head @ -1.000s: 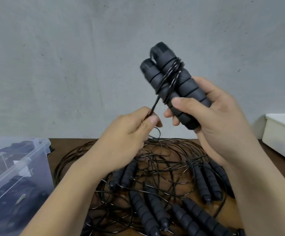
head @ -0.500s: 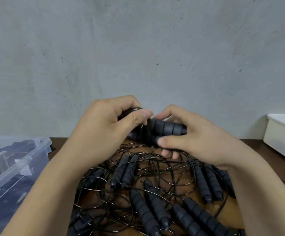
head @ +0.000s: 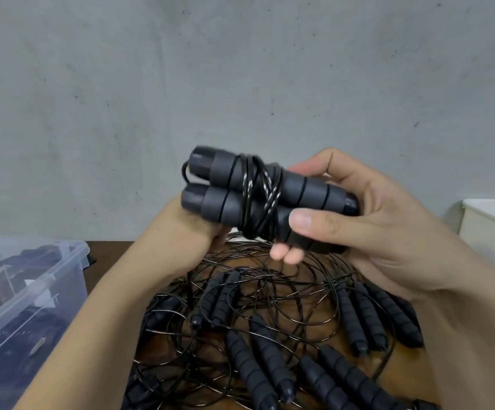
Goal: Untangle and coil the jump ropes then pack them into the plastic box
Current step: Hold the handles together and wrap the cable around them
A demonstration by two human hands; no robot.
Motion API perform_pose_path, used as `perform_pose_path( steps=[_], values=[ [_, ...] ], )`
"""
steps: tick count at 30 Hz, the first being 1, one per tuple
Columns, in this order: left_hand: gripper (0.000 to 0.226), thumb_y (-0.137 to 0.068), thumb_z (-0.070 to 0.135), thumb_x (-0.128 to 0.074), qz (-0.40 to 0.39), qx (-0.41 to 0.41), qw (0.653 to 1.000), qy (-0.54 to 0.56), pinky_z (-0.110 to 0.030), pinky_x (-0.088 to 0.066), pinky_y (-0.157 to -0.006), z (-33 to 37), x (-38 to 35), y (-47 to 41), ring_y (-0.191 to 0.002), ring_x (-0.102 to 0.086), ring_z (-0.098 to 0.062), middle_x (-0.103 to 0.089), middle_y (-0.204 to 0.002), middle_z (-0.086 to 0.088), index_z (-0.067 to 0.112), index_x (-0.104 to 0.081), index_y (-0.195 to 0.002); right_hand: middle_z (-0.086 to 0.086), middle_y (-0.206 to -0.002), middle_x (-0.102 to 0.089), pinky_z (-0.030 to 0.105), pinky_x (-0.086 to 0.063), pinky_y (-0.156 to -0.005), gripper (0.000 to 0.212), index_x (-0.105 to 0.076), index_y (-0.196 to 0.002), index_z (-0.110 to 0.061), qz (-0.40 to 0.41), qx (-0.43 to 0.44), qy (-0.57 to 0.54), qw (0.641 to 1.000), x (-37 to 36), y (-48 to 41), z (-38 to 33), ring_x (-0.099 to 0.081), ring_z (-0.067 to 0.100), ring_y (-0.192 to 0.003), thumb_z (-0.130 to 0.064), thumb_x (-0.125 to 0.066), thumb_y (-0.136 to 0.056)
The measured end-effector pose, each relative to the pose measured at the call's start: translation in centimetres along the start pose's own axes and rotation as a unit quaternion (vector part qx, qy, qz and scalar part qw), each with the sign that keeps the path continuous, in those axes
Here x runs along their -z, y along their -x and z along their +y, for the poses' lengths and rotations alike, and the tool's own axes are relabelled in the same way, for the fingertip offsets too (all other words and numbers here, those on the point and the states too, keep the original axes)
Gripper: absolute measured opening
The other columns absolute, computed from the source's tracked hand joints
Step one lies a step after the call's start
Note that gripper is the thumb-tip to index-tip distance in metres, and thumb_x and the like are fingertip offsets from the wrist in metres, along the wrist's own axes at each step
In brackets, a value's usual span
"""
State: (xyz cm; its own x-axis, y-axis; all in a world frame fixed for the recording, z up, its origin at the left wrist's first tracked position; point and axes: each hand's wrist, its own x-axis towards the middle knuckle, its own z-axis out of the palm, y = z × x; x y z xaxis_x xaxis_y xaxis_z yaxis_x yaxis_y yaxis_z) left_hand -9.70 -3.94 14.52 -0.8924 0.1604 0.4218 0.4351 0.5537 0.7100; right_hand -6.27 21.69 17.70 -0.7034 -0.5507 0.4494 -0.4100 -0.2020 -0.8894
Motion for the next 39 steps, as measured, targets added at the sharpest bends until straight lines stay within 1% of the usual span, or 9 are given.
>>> perform_pose_path(
  steps=[5, 10, 15, 19, 25, 27, 31, 35, 39],
  values=[
    [0.033, -0.106, 0.05, -0.048, -0.09, -0.039, 0.988, 0.121, -0.027, -0.03, -0.048, 2.8, -2.6, 0.9, -0.052, -0.032, -0.011, -0.035, -0.063, 0.008, 0.028, -0.069, -0.093, 0.02, -0.102, -0.074, 0.036, -0.062, -0.074, 0.038, -0.057, -0.121, -0.008, 0.141, 0.077, 0.001, 0.987, 0.0, -0.9, 0.6, -0.075, 0.036, -0.08, -0.013, -0.074, -0.087],
    [0.032, -0.109, 0.05, -0.042, -0.097, -0.051, 0.994, -0.017, -0.029, -0.036, -0.054, 3.5, -3.0, 1.7, -0.051, -0.041, -0.008, -0.046, -0.059, 0.011, 0.029, -0.061, -0.094, 0.02, -0.113, -0.073, 0.042, -0.058, -0.067, 0.028, -0.056, -0.125, -0.009, 0.226, 0.087, 0.081, 0.967, 0.9, -1.7, 2.3, -0.076, 0.039, -0.084, -0.007, -0.069, -0.1],
    [0.039, -0.106, 0.053, -0.042, -0.062, -0.067, 0.99, -0.109, -0.023, -0.033, -0.049, 4.8, -2.4, 2.3, -0.05, -0.043, -0.01, -0.053, -0.059, 0.013, 0.022, -0.06, -0.091, -0.001, -0.108, -0.073, 0.036, -0.06, -0.064, 0.025, -0.055, -0.122, -0.019, 0.285, 0.067, 0.254, 0.922, 1.6, -2.1, 3.5, -0.078, 0.024, -0.082, -0.012, -0.071, -0.103],
    [0.03, -0.103, 0.05, -0.055, -0.01, -0.115, 0.985, -0.13, -0.026, -0.037, -0.052, 4.9, -1.5, 2.3, -0.055, -0.051, -0.013, -0.057, -0.062, 0.006, 0.03, -0.057, -0.081, -0.005, -0.106, -0.072, 0.033, -0.062, -0.064, 0.025, -0.057, -0.12, -0.023, 0.237, 0.002, 0.302, 0.923, 1.7, -2.1, 4.0, -0.078, 0.018, -0.078, -0.013, -0.072, -0.101],
    [0.022, -0.094, 0.045, -0.072, 0.055, -0.126, 0.989, -0.062, -0.02, -0.035, -0.05, 4.5, 0.2, 2.1, -0.053, -0.049, -0.007, -0.059, -0.06, 0.006, 0.027, -0.069, -0.082, 0.011, -0.103, -0.076, 0.054, -0.066, -0.077, 0.024, -0.064, -0.121, -0.023, 0.102, -0.069, 0.241, 0.963, 0.9, -1.8, 3.6, -0.08, 0.032, -0.084, -0.014, -0.074, -0.101],
    [0.022, -0.088, 0.045, -0.078, 0.059, -0.128, 0.99, -0.022, -0.035, -0.046, -0.056, 4.3, 0.6, 2.0, -0.06, -0.057, -0.017, -0.065, -0.066, 0.0, 0.025, -0.071, -0.083, 0.016, -0.102, -0.076, 0.056, -0.064, -0.078, 0.026, -0.066, -0.124, -0.021, 0.057, -0.077, 0.211, 0.973, 0.6, -1.5, 3.1, -0.078, 0.038, -0.088, -0.013, -0.074, -0.1],
    [0.029, -0.073, 0.045, -0.088, 0.049, -0.129, 0.99, 0.026, -0.039, -0.045, -0.055, 4.0, 1.3, 1.8, -0.061, -0.056, -0.029, -0.062, -0.065, -0.006, 0.022, -0.073, -0.083, 0.017, -0.103, -0.074, 0.046, -0.064, -0.076, 0.031, -0.067, -0.129, -0.018, -0.008, -0.094, 0.178, 0.979, 0.4, -0.8, 2.0, -0.078, 0.039, -0.091, -0.01, -0.073, -0.1],
    [0.041, -0.061, 0.046, -0.099, 0.012, -0.123, 0.991, 0.043, -0.024, -0.035, -0.05, 3.4, 2.1, 1.7, -0.054, -0.044, -0.01, -0.051, -0.06, 0.002, 0.025, -0.074, -0.085, 0.011, -0.101, -0.075, 0.041, -0.062, -0.07, 0.031, -0.068, -0.129, -0.019, -0.084, -0.122, 0.159, 0.976, 0.4, -0.1, 1.0, -0.078, 0.038, -0.089, -0.01, -0.071, -0.1],
    [0.038, -0.065, 0.046, -0.092, -0.038, -0.123, 0.985, 0.115, -0.027, -0.03, -0.05, 2.2, 1.9, 1.2, -0.056, -0.036, -0.019, -0.043, -0.064, -0.018, 0.019, -0.072, -0.083, 0.009, -0.096, -0.076, 0.032, -0.06, -0.064, 0.034, -0.067, -0.13, -0.017, -0.13, -0.119, 0.106, 0.979, 0.6, 0.5, 0.1, -0.076, 0.03, -0.081, -0.007, -0.071, -0.098]
  ],
)
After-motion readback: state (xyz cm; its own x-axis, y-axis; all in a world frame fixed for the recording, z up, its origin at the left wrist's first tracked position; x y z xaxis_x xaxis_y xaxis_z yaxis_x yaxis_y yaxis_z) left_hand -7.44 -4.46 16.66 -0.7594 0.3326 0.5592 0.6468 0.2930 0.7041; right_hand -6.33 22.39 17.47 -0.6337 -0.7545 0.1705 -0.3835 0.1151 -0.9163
